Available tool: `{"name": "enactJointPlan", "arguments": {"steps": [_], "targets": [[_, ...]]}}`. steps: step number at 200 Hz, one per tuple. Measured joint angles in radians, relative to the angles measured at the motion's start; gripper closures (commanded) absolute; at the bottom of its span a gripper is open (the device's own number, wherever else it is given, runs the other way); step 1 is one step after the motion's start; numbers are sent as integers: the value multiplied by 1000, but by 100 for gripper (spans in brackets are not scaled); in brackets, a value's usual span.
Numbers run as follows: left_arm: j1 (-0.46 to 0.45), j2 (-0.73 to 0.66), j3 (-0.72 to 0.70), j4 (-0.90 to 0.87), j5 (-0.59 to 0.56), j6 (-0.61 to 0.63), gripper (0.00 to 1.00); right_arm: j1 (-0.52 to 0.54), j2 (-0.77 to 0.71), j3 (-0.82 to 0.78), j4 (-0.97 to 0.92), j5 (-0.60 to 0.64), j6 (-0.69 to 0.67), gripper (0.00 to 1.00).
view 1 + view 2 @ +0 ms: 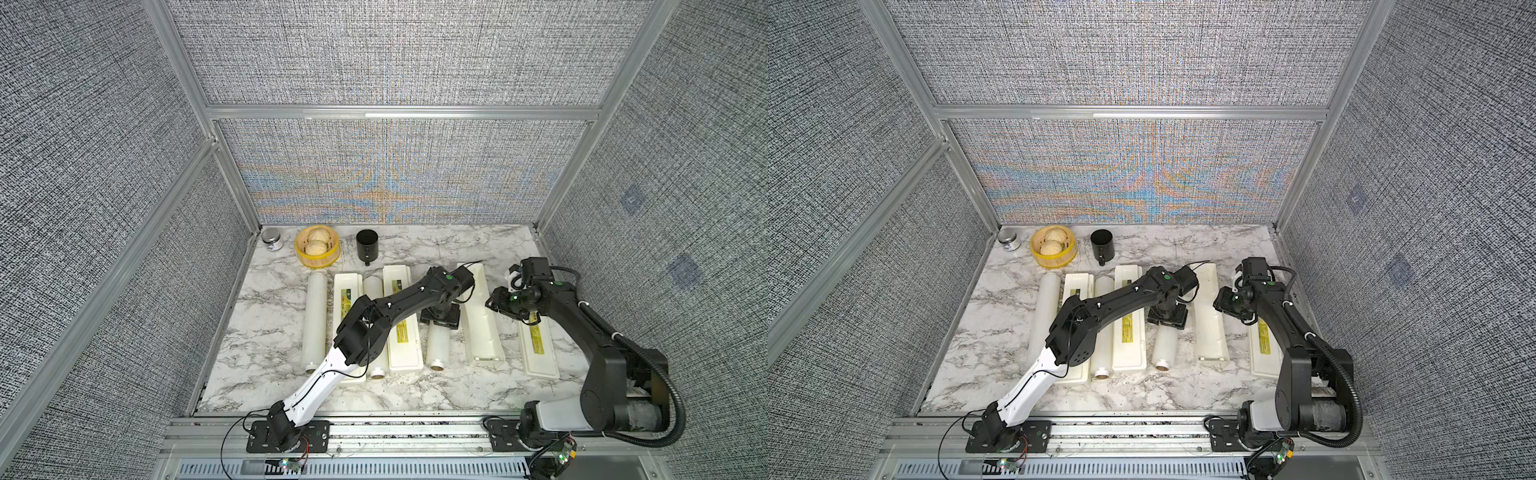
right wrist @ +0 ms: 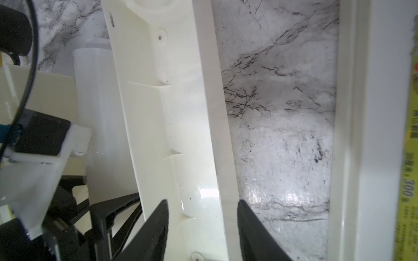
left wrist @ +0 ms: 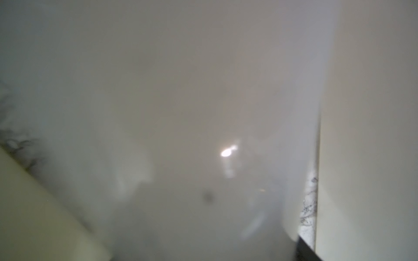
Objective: Put plastic wrap rolls into dispensers
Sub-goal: Pick up the plastic wrap from the center of the board, then adjust the plastic wrap cutting box at the center of the board.
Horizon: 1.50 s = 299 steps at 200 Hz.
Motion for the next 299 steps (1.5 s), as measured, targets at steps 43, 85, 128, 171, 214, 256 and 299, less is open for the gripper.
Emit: {"name": "enactJointPlan", "arguments": {"steps": [43,85,128,171,214,256,299], "targets": [[5,-13,19,-8,-17,14,37,36,46,3,-1,37,-22,49],[23,-90,-8,-5,-13,5,37,97,102,14,-15,122,-36,59],[64,-262,-115,30,-13,-41,38,188,142,29,-32,194,-40,74],[76,-304,-188,74,13,-79,38,266,157,39,-50,219,-20,79],[76,-304,-193,100,40,-81,38,334,160,74,-52,226,-6,80],[77,-304,-192,106,65,-76,38,343,145,74,-53,234,-13,75],[74,-270,-142,106,120,-27,40,337,100,100,-92,208,-37,63]]}}
